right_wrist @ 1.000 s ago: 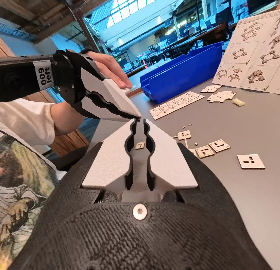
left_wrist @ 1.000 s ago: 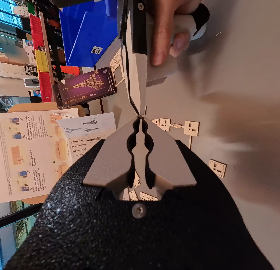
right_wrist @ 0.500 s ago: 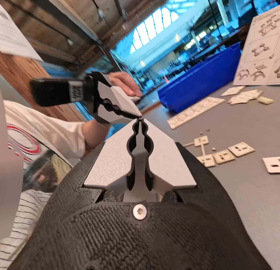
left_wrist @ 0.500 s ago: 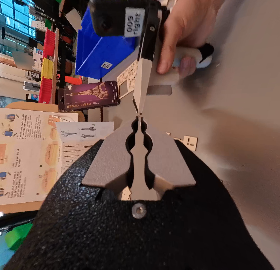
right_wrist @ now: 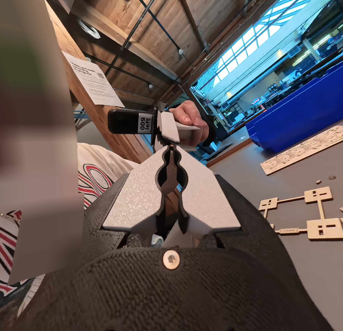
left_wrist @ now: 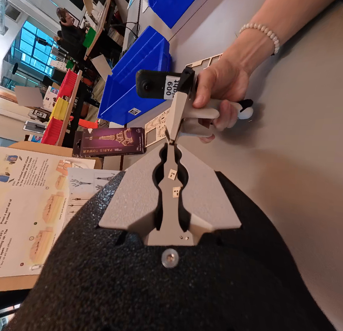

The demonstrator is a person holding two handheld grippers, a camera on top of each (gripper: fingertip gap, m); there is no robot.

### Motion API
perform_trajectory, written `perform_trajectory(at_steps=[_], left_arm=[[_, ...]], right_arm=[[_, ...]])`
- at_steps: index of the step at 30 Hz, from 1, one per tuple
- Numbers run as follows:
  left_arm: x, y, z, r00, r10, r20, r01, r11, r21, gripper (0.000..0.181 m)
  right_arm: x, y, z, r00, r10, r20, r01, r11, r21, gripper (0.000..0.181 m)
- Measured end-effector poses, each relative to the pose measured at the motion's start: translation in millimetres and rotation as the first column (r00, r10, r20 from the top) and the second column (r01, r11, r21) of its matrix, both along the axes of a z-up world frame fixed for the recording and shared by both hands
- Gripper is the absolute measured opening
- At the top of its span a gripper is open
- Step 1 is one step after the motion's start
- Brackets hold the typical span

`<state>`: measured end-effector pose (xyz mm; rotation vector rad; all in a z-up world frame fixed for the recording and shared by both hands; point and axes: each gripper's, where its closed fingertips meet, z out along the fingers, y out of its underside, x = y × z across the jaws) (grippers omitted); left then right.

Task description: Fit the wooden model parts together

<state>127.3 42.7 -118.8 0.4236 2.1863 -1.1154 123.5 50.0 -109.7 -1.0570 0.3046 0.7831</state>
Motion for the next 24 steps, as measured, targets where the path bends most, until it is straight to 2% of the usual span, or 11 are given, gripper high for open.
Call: perform_trajectory(at_steps=[9,17,24], left_arm=[[-2,1,-1,1.000,-0.008,-0.009,0.009,1.000,0.020,0.000],[3,5,-10,0.999,0.031,-0.021,-0.029,0.997,0.073,0.000],[1,5,-10,0.999,0.017,-0.036,-0.015,0.997,0.070,0.000]], right_arm=[[-2,0,-2,1.000,0.011,0.008,-0.011,1.000,-0.013,0.001],[3,4,-10,0.998,-0.048,0.046,0.051,0.996,-0.072,0.001],[2,5,-9,0.999,-0.026,0.021,0.027,0.998,-0.059,0.001]])
